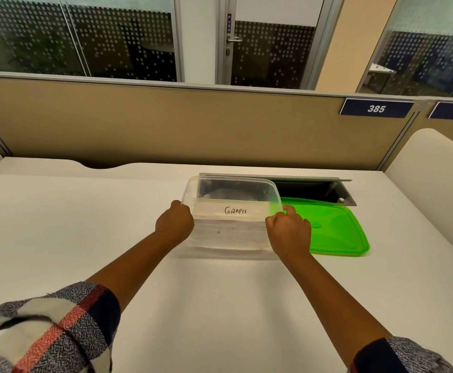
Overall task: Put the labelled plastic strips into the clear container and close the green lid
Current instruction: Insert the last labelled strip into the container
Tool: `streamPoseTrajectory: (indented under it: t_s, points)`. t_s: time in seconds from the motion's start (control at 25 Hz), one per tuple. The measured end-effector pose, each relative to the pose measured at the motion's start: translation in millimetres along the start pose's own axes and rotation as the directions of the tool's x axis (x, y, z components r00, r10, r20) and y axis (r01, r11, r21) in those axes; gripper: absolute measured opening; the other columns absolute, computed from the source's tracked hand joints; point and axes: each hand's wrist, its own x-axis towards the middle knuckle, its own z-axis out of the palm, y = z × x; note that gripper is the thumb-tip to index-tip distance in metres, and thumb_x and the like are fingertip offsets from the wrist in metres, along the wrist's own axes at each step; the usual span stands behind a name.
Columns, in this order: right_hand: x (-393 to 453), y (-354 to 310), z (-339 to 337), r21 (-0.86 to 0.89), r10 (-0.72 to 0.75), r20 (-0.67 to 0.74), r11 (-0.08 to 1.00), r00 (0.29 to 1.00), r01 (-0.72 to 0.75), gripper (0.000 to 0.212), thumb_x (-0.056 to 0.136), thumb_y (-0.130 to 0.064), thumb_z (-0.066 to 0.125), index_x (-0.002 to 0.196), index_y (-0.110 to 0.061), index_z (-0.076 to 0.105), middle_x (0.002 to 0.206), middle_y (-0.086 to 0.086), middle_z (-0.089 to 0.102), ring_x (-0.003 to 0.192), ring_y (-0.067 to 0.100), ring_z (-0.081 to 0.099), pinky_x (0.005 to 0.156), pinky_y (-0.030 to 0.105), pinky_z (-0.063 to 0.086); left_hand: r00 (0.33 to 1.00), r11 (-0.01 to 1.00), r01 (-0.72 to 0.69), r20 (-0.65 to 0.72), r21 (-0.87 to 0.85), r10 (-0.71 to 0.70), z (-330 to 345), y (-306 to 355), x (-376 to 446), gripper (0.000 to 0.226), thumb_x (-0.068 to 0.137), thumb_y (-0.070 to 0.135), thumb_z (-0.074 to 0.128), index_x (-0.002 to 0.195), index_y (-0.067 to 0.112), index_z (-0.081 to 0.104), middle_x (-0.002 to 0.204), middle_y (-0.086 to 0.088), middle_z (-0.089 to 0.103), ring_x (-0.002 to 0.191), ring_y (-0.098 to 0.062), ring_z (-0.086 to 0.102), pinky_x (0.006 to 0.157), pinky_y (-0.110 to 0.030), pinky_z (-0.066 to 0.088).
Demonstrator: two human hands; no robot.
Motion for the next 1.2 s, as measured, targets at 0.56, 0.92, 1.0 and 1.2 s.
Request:
streamPoseTrajectory:
  t_s: [0.56, 0.92, 1.0, 1.2]
  points:
    - [-9.2, 2.6, 1.9, 0.065, -0.03, 0.027, 0.997, 0.999, 0.028, 0.044, 0.099, -0.035, 0.029, 0.136, -0.017, 0.045, 0.15, 0.008, 0.037, 0.133, 0.028, 0.041, 0.114, 0.049, 0.025, 0.951, 0.955, -0.291, -0.092, 0.056, 0.295, 1.9, -19.7, -11.8, 0.046, 0.096, 0.027, 0.038, 0.139, 0.011, 0.035, 0.151, -0.01, 0.03, 0.132, -0.032, 0.038, 0.108, -0.046, 0.035]
    - [-69.4, 10.0, -10.7, 0.178, -0.259, -0.061, 0.947, 0.964, 0.266, 0.05, 0.099, -0.03, 0.033, 0.146, -0.018, 0.026, 0.156, 0.003, 0.025, 0.146, 0.019, 0.016, 0.12, 0.043, 0.005, 0.841, 0.874, -0.486, -0.262, 0.015, 0.473, 15.6, -48.2, -80.8, 0.051, 0.093, 0.032, 0.042, 0.141, 0.02, 0.03, 0.152, -0.004, 0.03, 0.138, -0.024, 0.032, 0.112, -0.042, 0.028]
    - [-85.7, 12.4, -6.6, 0.184, -0.272, -0.047, 0.943, 0.961, 0.276, 0.05, 0.099, -0.03, 0.033, 0.147, -0.019, 0.025, 0.157, 0.002, 0.022, 0.147, 0.018, 0.013, 0.12, 0.041, 0.002, 0.829, 0.861, -0.508, -0.256, 0.028, 0.497, 22.2, -56.4, -98.4, 0.051, 0.093, 0.03, 0.044, 0.141, 0.019, 0.031, 0.152, -0.005, 0.031, 0.137, -0.024, 0.033, 0.112, -0.041, 0.029]
    - [-128.4, 22.8, 14.2, 0.147, -0.31, 0.042, 0.942, 0.95, 0.301, 0.05, 0.099, -0.029, 0.029, 0.148, -0.022, 0.019, 0.159, -0.002, 0.013, 0.147, 0.015, 0.006, 0.12, 0.039, -0.003, 0.846, 0.862, -0.499, -0.165, 0.09, 0.507, 51.6, -87.7, -134.8, 0.05, 0.095, 0.031, 0.041, 0.142, 0.019, 0.028, 0.155, -0.002, 0.022, 0.14, -0.02, 0.026, 0.113, -0.033, 0.026]
